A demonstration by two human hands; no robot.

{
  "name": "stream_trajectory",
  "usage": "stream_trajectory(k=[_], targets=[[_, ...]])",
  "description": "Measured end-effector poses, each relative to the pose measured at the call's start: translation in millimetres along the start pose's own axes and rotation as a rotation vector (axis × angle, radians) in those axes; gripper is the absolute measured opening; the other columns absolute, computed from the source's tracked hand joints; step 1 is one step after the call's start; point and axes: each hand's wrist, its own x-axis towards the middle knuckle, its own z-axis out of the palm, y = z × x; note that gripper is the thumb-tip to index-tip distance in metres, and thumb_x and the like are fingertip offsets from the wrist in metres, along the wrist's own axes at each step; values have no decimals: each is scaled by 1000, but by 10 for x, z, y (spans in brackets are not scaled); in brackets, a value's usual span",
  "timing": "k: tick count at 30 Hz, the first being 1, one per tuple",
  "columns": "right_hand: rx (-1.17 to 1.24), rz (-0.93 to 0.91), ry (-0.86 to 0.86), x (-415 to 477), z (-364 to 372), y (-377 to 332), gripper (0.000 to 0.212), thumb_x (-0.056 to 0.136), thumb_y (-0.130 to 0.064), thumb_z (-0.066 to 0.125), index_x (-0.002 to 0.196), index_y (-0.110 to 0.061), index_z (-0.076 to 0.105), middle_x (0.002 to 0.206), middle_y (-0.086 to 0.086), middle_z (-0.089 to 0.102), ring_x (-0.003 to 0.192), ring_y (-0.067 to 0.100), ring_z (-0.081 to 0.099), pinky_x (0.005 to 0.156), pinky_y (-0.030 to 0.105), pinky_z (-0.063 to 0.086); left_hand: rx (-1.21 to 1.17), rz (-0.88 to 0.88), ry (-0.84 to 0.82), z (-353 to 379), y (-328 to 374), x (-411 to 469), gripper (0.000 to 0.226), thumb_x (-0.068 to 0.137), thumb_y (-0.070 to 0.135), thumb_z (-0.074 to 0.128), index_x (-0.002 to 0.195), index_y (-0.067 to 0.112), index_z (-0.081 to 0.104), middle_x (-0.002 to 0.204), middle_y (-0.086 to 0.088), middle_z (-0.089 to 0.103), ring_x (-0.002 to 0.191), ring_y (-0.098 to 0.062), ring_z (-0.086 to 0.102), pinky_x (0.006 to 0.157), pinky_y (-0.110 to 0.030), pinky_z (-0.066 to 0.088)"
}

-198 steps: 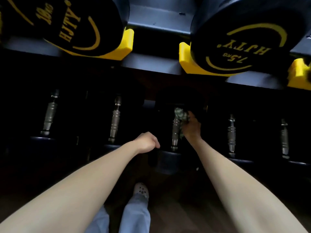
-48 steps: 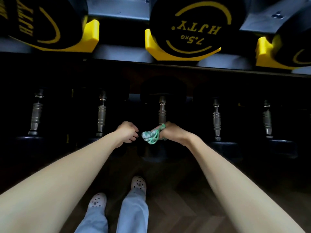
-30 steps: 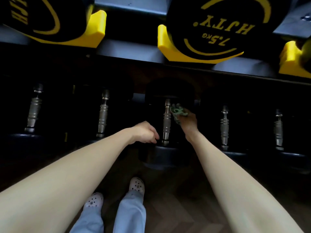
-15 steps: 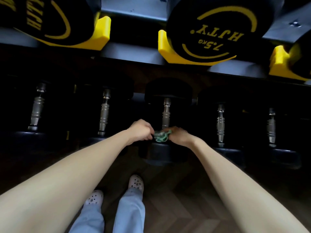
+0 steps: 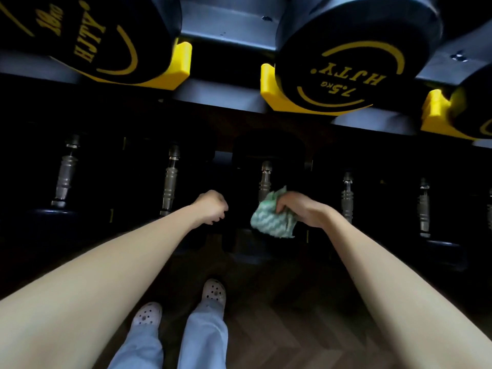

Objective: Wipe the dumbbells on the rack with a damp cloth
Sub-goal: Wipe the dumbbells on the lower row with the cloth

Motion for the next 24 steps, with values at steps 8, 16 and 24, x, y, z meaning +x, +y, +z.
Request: stream_trajectory(k=[8, 16, 24], targets=[[121, -317, 246, 404, 146, -171, 40, 86, 14, 50, 124, 4, 56, 120, 23, 60, 112, 35, 57, 98, 36, 46, 117, 99, -58, 142, -48, 83, 37, 90, -8, 36, 107, 1, 68, 116, -12, 63, 115, -24, 55, 92, -24, 43], [-865, -472, 303, 810, 391, -45, 62, 91, 2, 39, 145, -30, 33, 154, -3, 27, 142, 22, 20, 114, 31, 21, 92, 85, -118, 140, -112, 152, 41, 85, -9, 34, 66, 14, 61, 74, 3, 58, 86, -12, 57, 79, -26, 51], [-617, -231, 80, 576, 467, 136, 45, 94, -4, 35, 125, -24, 60, 133, 4, 57, 120, 23, 54, 103, 36, 42, -11, 56, -126, 119, -153, 71, 35, 89, -10, 34, 73, 10, 58, 75, -2, 54, 73, -10, 52, 63, -16, 46]])
